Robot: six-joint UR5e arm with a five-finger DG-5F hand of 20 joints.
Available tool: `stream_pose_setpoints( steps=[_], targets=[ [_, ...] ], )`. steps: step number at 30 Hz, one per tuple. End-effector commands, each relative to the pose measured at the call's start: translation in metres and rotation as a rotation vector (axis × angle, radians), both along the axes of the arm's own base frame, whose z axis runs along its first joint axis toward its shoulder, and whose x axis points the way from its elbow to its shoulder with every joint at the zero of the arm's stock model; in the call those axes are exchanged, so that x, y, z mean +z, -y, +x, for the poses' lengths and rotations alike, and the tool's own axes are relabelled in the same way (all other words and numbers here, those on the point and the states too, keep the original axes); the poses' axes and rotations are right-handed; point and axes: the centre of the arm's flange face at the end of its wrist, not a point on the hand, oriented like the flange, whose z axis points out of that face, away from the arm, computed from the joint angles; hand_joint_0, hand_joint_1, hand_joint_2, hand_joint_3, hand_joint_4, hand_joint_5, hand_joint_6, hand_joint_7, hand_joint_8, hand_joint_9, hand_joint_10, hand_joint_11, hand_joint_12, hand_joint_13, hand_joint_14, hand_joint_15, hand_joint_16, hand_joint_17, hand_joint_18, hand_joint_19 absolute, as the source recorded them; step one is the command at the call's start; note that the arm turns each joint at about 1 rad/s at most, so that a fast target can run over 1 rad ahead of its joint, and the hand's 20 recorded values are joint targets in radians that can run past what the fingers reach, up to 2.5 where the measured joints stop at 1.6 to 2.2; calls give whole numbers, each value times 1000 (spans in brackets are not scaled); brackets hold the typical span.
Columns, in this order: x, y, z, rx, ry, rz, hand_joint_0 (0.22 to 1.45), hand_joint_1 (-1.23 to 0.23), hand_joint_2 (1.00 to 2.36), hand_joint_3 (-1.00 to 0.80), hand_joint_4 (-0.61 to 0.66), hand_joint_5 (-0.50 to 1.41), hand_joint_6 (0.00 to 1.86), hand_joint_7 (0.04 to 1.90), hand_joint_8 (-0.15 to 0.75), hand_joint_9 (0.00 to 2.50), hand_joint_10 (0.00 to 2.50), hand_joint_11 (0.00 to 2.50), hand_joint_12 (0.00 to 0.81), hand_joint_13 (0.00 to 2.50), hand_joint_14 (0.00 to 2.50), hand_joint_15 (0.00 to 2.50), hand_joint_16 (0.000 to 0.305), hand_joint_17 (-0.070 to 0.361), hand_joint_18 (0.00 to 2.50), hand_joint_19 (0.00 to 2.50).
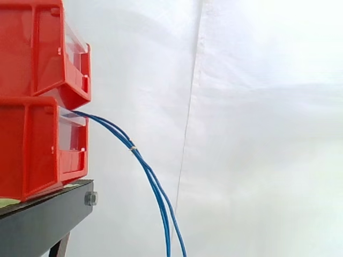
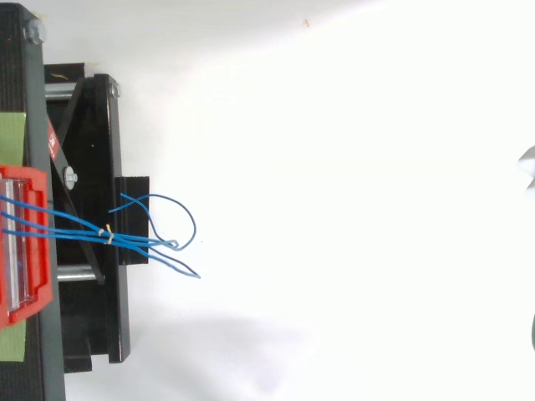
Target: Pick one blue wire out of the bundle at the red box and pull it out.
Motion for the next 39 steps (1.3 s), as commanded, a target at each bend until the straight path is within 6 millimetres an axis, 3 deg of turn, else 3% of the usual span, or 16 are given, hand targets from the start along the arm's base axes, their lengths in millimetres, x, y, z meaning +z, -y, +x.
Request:
stream_pose_setpoints(
  steps=[1, 39],
  targets=[
    [-1, 1, -1, -1, -9, 12, 475, -476, 1000, -500, 274, -244, 502, 699, 297, 180, 0, 0, 405, 0, 0, 0, 63, 141, 0, 145],
    [-15, 1, 2, 0, -54, 6, 477, -478, 1000, -500, 291, -237, 502, 723, 307, 228, 0, 0, 411, 16, 2, 0, 62, 139, 33, 172]
  ],
)
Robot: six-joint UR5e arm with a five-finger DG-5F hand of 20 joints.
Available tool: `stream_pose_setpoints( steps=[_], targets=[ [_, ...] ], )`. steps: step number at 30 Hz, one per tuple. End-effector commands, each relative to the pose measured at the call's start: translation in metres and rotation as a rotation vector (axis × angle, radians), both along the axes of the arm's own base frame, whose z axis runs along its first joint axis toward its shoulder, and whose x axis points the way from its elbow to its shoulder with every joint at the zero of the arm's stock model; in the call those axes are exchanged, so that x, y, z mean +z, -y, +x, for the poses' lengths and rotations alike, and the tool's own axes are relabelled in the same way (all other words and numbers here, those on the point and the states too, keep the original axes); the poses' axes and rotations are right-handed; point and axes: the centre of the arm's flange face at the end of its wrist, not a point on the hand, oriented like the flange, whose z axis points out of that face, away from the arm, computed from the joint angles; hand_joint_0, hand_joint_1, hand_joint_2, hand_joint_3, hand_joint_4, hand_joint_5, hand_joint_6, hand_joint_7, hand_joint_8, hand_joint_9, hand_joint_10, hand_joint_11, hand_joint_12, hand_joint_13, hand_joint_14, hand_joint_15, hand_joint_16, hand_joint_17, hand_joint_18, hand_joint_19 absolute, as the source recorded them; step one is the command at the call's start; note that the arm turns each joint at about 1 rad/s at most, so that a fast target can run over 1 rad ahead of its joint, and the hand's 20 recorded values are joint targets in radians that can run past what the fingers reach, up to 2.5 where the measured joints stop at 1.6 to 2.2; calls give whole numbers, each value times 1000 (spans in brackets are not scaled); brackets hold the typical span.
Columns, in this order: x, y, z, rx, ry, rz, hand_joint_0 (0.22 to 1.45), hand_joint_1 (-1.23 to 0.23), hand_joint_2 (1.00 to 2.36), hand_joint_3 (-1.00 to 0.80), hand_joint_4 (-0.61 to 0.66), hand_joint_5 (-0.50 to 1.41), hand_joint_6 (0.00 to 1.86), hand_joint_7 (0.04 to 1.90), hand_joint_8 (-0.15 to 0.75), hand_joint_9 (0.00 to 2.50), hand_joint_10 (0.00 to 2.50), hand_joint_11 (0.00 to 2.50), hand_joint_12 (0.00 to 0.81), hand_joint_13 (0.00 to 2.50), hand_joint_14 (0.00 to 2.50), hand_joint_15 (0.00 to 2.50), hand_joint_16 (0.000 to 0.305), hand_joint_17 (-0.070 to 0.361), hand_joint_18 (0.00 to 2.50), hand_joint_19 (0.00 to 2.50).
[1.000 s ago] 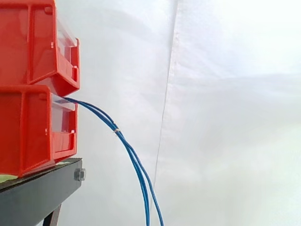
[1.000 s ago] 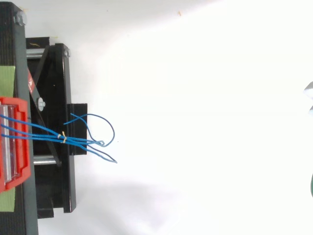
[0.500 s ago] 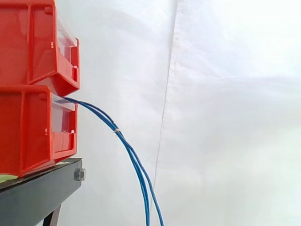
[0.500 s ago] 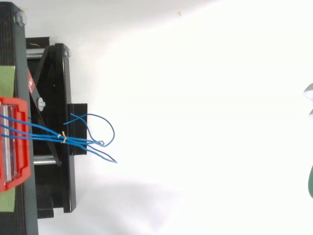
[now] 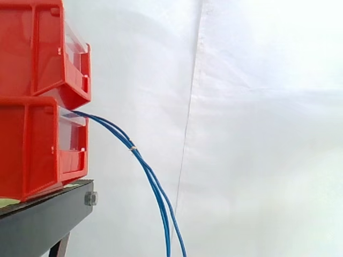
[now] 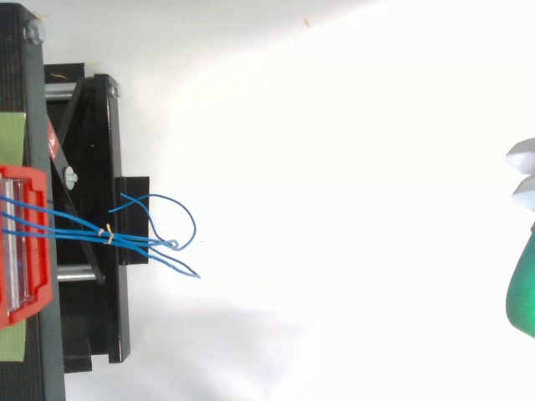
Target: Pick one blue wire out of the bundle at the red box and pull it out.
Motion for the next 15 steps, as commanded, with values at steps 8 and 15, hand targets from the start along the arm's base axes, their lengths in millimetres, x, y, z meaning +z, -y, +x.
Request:
stream_pose_setpoints(
  steps=[8, 15],
  targets=[
    [-15, -2, 9, 4, -23, 0, 477, -478, 1000, -500, 293, -235, 502, 723, 310, 241, 0, 0, 415, 25, 0, 0, 62, 139, 43, 175],
    [-14, -2, 10, 4, -17, 1, 479, -479, 1000, -500, 295, -234, 502, 727, 313, 253, 0, 0, 415, 31, 0, 2, 62, 139, 52, 189]
  ],
)
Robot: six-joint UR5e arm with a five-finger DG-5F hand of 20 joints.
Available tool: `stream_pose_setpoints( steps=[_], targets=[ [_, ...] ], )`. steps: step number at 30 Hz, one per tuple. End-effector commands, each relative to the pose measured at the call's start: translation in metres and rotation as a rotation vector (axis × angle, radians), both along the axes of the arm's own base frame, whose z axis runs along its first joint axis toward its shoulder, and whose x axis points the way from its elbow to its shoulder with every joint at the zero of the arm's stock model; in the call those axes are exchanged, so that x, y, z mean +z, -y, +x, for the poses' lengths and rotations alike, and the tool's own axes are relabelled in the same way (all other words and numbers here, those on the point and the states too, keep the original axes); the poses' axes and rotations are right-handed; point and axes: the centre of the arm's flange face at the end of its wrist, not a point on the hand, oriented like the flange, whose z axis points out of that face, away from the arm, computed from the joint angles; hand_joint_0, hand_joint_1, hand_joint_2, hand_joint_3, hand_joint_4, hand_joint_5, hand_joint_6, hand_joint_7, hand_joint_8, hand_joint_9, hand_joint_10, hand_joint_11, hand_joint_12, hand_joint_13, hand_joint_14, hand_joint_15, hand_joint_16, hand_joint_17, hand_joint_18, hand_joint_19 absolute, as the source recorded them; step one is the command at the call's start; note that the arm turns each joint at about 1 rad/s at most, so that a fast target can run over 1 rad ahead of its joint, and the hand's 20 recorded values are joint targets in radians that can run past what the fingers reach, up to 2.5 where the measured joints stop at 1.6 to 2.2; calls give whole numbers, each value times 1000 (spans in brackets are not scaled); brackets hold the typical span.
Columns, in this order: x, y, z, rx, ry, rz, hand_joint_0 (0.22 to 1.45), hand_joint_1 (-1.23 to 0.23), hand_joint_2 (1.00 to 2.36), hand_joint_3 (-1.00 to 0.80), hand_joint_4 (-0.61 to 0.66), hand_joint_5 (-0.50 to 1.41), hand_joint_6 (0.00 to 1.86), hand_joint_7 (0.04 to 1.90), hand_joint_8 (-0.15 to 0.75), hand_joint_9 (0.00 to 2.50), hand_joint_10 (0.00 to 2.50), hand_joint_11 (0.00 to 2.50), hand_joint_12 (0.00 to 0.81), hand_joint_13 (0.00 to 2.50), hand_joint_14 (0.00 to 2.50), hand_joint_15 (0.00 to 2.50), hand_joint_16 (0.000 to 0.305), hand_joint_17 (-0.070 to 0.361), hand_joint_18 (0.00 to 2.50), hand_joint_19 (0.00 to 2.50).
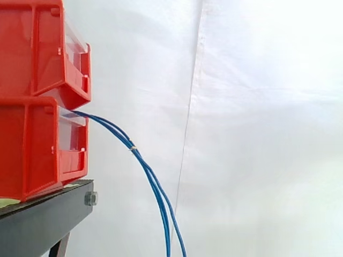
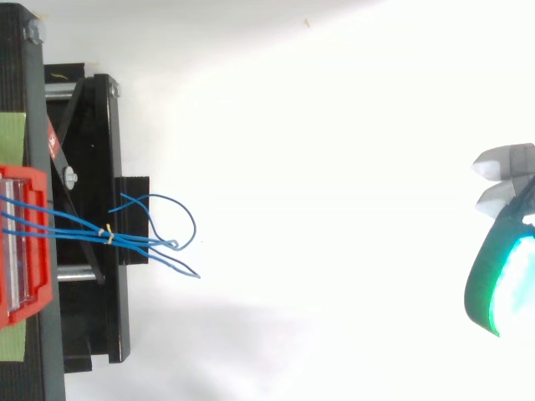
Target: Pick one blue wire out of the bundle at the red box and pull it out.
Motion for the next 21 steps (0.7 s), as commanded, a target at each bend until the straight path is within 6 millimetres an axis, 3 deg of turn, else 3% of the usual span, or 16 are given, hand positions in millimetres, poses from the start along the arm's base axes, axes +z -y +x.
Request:
stream_pose_setpoints(
  steps=[1, 8, 14, 21],
  targets=[
    [0, 0, 0, 1, 1, 0, 479, -479, 1000, -500, 295, -233, 502, 727, 313, 253, 0, 0, 415, 31, 0, 0, 62, 139, 52, 194],
    [-3, 0, -1, -4, -7, -41, 479, -480, 1000, -500, 299, -233, 502, 729, 315, 261, 2, 0, 415, 37, 0, 0, 62, 139, 65, 199],
    [-44, 5, -10, -57, -47, -149, 480, -480, 1000, -498, 300, -231, 502, 734, 319, 274, 0, 13, 416, 43, 0, 8, 62, 140, 70, 204],
    [-44, 8, 2, -127, 73, -206, 480, -480, 1000, -499, 301, -230, 502, 736, 321, 296, 0, 38, 417, 49, 0, 8, 62, 139, 79, 207]
  ],
)
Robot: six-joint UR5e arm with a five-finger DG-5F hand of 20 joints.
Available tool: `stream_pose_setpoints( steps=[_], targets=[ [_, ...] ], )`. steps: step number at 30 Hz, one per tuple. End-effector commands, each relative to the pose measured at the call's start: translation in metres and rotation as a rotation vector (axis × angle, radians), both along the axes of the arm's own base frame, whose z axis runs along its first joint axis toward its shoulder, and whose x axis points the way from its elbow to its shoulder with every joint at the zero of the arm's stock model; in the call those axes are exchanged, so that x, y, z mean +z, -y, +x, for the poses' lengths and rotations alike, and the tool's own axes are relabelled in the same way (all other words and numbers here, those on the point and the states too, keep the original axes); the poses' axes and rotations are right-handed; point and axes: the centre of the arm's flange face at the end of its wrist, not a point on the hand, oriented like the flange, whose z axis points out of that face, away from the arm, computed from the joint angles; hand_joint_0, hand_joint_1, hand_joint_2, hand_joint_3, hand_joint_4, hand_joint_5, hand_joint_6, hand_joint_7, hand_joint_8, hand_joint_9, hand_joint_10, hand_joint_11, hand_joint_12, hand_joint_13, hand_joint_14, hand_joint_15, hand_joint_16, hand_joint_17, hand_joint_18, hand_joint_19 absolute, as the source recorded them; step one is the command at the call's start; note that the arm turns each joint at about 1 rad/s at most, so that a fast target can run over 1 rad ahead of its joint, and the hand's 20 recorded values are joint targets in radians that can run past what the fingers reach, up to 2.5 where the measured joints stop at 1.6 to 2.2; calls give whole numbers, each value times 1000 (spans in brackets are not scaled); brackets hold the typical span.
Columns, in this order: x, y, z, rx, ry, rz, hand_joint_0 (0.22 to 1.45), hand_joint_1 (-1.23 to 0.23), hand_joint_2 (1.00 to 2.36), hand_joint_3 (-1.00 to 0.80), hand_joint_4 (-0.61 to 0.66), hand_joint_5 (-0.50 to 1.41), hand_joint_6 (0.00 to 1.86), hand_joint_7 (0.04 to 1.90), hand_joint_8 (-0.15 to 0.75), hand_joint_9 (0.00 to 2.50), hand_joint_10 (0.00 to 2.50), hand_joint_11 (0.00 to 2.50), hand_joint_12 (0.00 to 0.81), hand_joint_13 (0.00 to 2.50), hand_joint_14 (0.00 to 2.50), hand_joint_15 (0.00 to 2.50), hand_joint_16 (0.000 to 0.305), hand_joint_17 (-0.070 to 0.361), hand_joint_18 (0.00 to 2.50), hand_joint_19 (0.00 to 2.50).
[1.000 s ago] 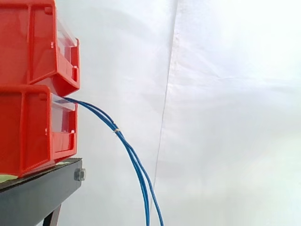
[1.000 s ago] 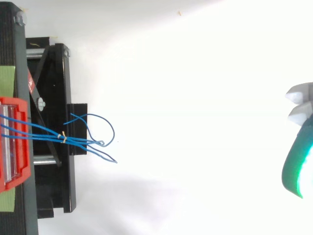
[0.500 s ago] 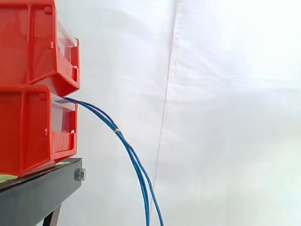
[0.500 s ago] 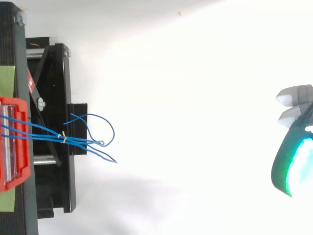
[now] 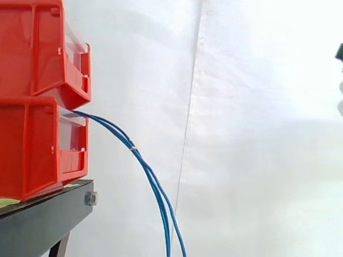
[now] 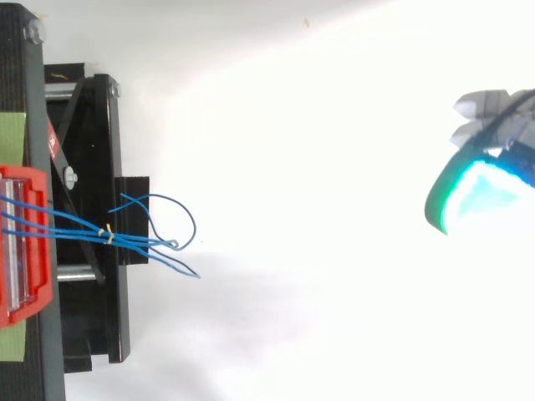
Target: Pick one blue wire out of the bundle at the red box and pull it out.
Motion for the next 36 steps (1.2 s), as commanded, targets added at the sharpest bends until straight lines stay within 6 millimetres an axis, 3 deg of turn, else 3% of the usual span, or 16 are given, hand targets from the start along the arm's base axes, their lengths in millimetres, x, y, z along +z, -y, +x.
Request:
stream_pose_setpoints(
  steps=[1, 9, 24, 28, 29, 36],
  targets=[
    [-2, 0, 6, -22, 66, -30, 480, -480, 1000, -496, 303, -230, 502, 740, 323, 298, 0, 39, 417, 49, 0, 13, 62, 139, 83, 200],
    [-30, -4, 4, -14, 136, -73, 481, -480, 1000, -498, 302, -229, 502, 738, 324, 306, 0, 43, 418, 54, 0, 10, 62, 140, 89, 207],
    [-29, -13, 9, -128, 151, -207, 481, -481, 1000, -495, 307, -226, 502, 749, 328, 323, 0, 61, 420, 65, 0, 13, 62, 140, 106, 216],
    [-53, -13, 19, -176, 115, -214, 482, -483, 1000, -494, 317, -222, 502, 751, 334, 351, 0, 76, 420, 91, 0, 21, 62, 140, 128, 224],
    [-73, -15, 28, -175, 99, -207, 484, -510, 1000, -495, 327, -216, 502, 736, 341, 398, 0, 50, 428, 134, 1, 0, 63, 142, 191, 187],
    [-120, -20, 57, -169, 146, -173, 489, -551, 1000, -497, 335, -206, 502, 759, 345, 438, 1, 89, 427, 177, 0, 8, 63, 143, 235, 207]
  ],
)
